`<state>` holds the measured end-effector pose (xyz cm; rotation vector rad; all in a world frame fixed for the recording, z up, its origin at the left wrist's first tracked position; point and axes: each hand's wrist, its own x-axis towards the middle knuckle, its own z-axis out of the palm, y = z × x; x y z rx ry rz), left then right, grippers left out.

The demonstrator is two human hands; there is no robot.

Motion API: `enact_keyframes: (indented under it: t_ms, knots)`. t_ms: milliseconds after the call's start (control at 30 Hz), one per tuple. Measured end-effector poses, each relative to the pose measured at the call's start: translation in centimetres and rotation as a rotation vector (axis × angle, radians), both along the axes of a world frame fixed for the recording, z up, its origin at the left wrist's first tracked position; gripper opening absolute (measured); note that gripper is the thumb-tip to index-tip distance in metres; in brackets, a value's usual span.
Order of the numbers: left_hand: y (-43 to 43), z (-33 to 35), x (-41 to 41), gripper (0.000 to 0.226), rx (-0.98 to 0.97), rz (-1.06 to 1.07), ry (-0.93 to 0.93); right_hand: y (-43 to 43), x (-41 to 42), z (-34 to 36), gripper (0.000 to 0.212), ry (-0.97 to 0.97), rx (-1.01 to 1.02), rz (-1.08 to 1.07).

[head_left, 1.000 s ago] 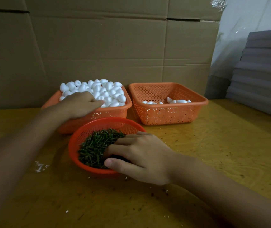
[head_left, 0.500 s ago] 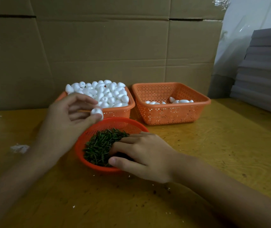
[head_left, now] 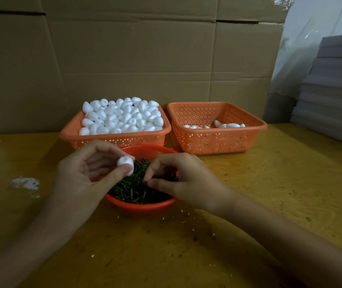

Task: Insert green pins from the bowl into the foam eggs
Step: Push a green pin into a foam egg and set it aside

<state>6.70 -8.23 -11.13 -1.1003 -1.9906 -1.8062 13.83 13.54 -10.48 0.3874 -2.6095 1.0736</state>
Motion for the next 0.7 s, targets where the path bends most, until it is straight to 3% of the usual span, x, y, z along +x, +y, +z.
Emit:
enact_keyframes:
  t_ms: [200,300,533,700]
  knots:
    - [-0.34,0.13,0.00,0.038,0.061,-0.056,-0.025,0.25,-0.41,-0.10,0.013,0.015,-0.263,0.044]
    - [-0.37,-0.10,0.19,0.033,0.022,-0.045,0.011,0.17,-0.41,-0.08,0.020,0.011,-0.367,0.067]
    - [-0.21,-0.15,0.26,0.031,-0.019,-0.033,0.121,0.06,-0.44,-0.07,0.024,-0.001,-0.396,0.049]
    - [-0.31,-0.39,-0.10,0.046,0.045,-0.064,0.015,-0.05,-0.26,-0.07,0.023,0.002,-0.383,0.025]
